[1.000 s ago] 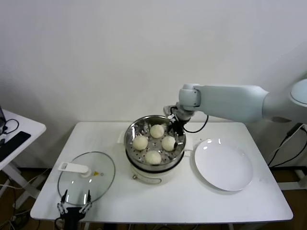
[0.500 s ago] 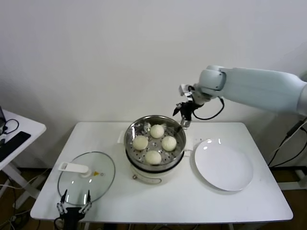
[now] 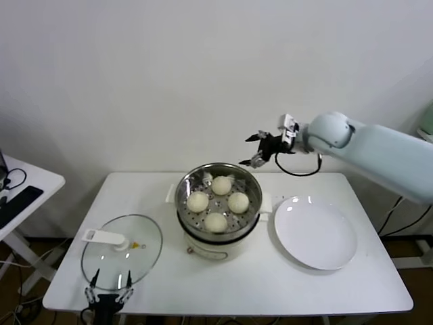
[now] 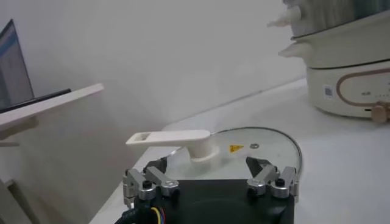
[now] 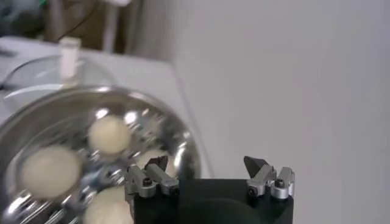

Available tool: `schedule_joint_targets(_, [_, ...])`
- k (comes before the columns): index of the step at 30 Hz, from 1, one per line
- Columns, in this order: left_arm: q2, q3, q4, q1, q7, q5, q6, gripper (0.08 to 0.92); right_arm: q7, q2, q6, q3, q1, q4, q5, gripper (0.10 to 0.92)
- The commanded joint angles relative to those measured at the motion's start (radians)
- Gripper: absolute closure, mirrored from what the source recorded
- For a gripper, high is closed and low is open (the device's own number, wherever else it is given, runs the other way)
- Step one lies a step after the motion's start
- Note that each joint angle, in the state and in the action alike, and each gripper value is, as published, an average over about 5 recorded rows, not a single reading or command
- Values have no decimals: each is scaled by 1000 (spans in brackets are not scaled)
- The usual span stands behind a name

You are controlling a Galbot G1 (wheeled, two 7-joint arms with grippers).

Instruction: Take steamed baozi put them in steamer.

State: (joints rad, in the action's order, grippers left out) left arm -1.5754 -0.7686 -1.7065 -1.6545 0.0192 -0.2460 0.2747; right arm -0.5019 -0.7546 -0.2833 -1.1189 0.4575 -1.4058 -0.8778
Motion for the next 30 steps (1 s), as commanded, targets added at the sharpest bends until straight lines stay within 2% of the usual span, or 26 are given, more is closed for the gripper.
schedule_joint_targets(1, [0,1,14,10,-2,-11,-3,177,410,242,39,740,-755,-222,78,203])
schedule_joint_targets(6, [-2,2,29,24,-2,-14,-3,177,500,307,154,989,-1091,-312,129,203])
schedule_joint_targets(10, [-4,5,35,29,-1,-14,0,177,535,233,246,1278,-1412,-379,192,203])
schedule_joint_targets(18, [-8,9,21,29,2,-7,8,177,494,-88,412,1698,-1960,-571,332,203])
schedule_joint_targets(23, [-10,5,11,29,2,5,9,177,431,-323,565,1768,-2099,-583,453,203])
schedule_joint_targets(30, [-11,3,-1,21,2,12,9,177,370,-578,727,1764,-2216,-563,510,203])
